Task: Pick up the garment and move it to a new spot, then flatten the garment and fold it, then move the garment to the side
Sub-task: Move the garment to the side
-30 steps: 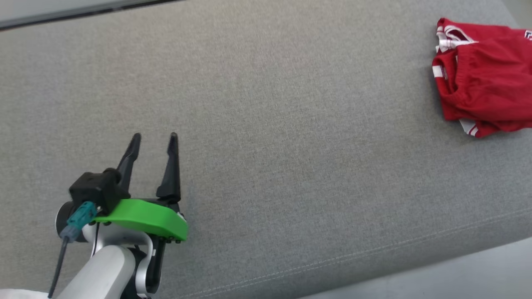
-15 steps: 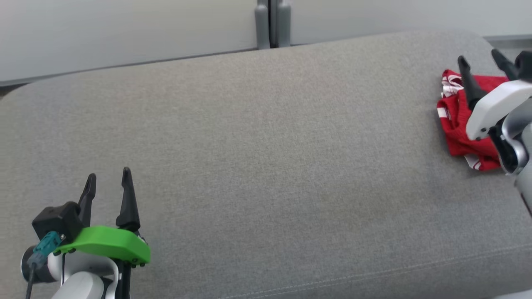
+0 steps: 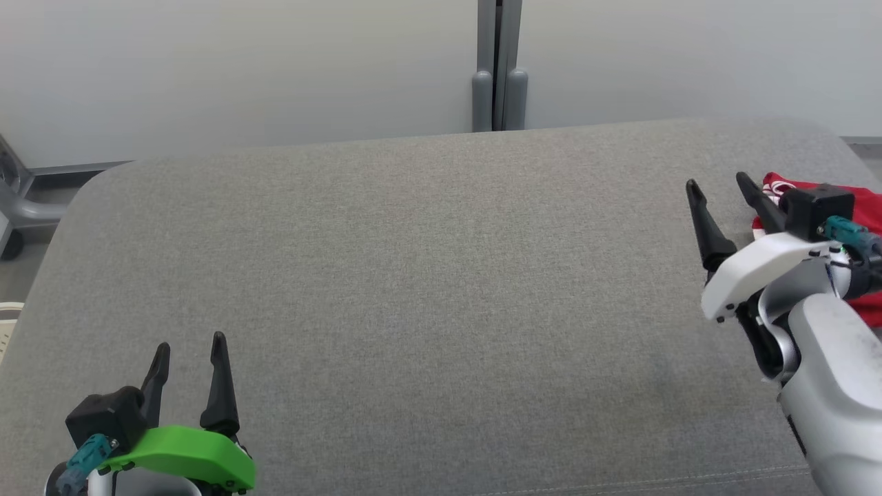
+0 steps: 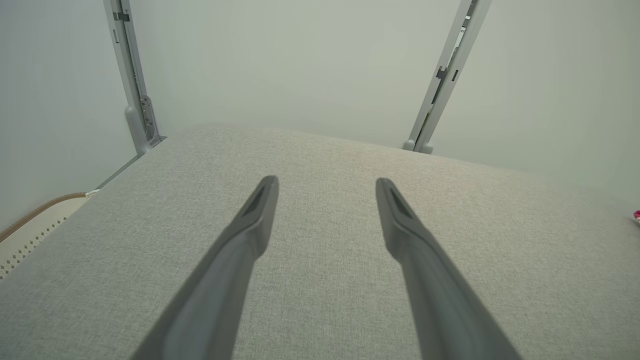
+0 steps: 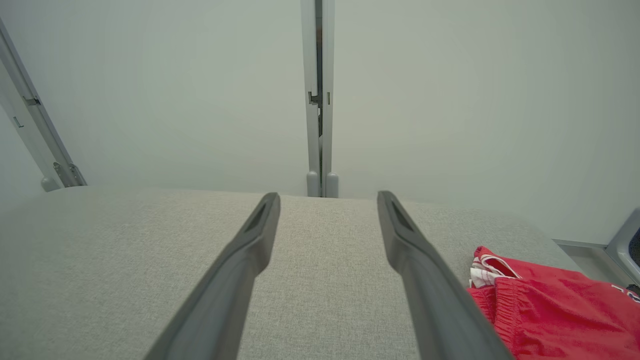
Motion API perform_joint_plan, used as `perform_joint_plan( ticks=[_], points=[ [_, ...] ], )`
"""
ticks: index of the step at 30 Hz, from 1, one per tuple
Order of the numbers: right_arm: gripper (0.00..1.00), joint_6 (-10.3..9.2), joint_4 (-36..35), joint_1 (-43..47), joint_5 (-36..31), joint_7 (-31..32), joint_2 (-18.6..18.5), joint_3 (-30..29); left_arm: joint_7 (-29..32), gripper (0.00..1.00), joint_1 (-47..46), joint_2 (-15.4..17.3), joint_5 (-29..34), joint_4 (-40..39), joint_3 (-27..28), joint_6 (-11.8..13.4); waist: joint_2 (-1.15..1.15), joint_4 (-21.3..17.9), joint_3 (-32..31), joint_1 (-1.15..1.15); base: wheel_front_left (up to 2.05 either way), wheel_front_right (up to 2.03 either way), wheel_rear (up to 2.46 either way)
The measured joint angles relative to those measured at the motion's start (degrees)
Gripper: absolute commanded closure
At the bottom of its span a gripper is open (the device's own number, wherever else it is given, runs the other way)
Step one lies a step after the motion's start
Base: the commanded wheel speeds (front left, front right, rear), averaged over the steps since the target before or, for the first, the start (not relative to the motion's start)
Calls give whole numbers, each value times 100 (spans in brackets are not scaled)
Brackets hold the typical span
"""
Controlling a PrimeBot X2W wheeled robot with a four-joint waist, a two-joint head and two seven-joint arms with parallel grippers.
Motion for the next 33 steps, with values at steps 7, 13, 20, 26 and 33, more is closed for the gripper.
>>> perform_joint_plan(
  ticks=[7, 13, 20, 26, 33],
  points=[
    [0, 0, -916, 1021, -548, 223, 638, -719, -21, 0, 133, -1, 1, -71, -87, -1, 0, 124, -117, 0, 0, 0, 0],
    [0, -1, -1696, 1811, -1066, 437, 1289, -1076, -24, 0, 229, 56, 4, 21, -141, -87, 0, 127, -166, 0, 0, 0, 0],
    [0, -1, -2418, 2539, -1155, 650, 1635, -1243, -8, 0, 235, 103, 7, 96, -231, -201, 0, 109, -171, 0, 0, 0, 0],
    [0, -1, -2843, 2843, -1105, 762, 1667, -1172, -8, 0, 234, 85, 11, 98, -272, -203, 0, 71, -144, 0, 0, 0, 0],
    [0, -1, -3039, 3037, -1038, 769, 1671, -1193, 20, 0, 233, 83, 29, 77, -303, -193, 0, 76, -116, 0, 0, 0, 0]
  ],
)
